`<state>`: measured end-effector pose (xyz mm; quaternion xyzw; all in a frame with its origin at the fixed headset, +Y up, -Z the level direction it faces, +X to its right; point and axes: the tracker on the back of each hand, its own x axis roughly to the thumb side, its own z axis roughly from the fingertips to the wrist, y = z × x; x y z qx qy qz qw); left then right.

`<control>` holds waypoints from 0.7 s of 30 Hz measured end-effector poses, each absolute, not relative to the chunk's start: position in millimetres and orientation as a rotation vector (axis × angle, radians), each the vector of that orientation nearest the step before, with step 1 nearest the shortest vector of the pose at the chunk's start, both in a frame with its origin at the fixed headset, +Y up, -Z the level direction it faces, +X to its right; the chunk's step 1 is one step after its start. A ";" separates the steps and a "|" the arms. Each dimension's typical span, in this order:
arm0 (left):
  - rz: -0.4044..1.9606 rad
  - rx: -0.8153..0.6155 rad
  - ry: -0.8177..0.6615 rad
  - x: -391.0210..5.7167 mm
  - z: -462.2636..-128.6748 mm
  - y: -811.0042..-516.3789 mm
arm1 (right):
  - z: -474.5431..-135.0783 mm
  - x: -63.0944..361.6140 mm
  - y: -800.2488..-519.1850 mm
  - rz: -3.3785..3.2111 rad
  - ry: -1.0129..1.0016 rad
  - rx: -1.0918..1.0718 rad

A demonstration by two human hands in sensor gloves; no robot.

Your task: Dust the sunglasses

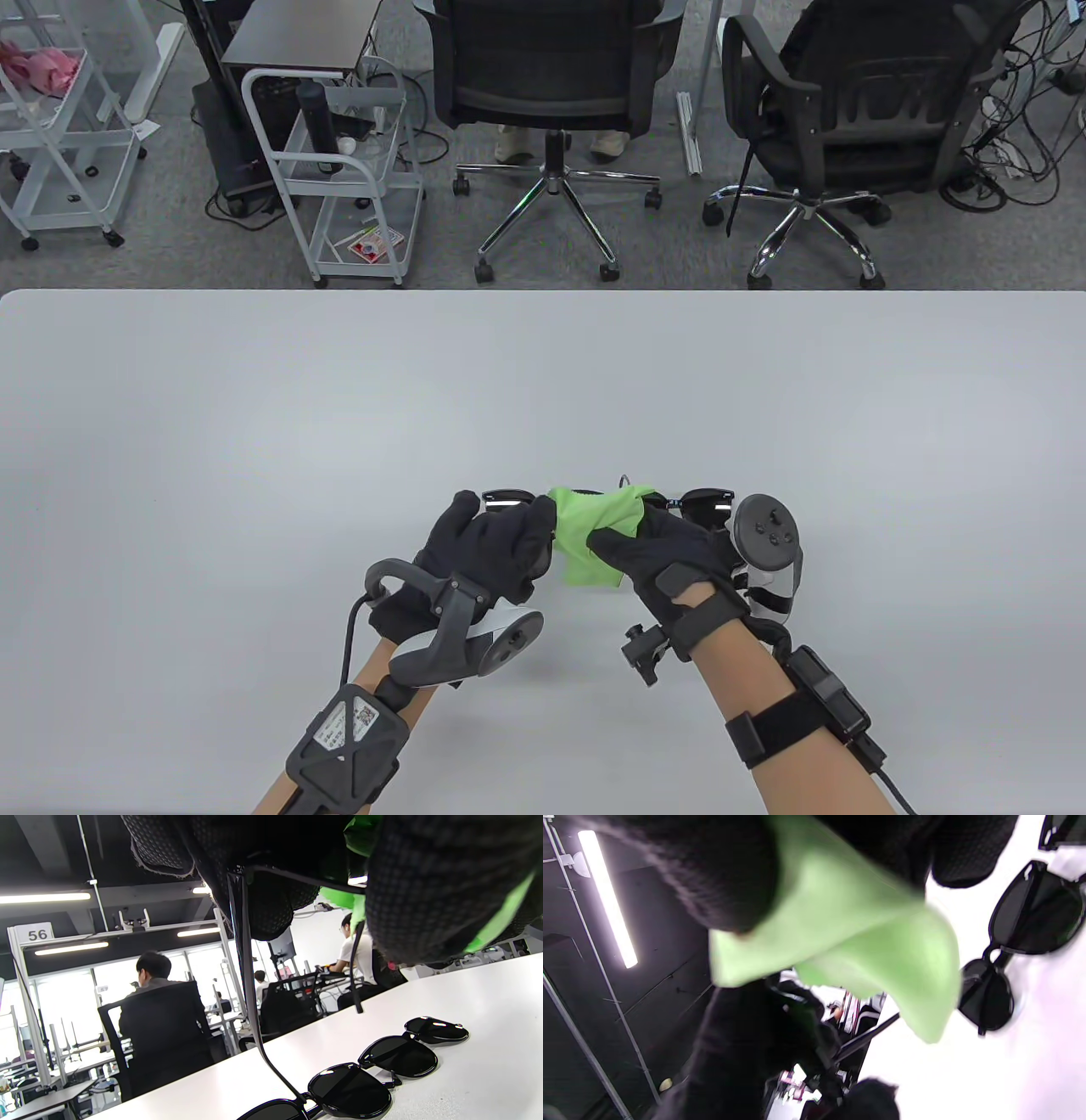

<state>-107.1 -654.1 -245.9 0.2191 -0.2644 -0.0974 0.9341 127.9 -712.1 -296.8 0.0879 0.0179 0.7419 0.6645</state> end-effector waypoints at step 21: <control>-0.174 0.435 -0.536 -107.3 -246.5 -653.3 | -293.5 127.7 -709.1 1.662 0.017 0.182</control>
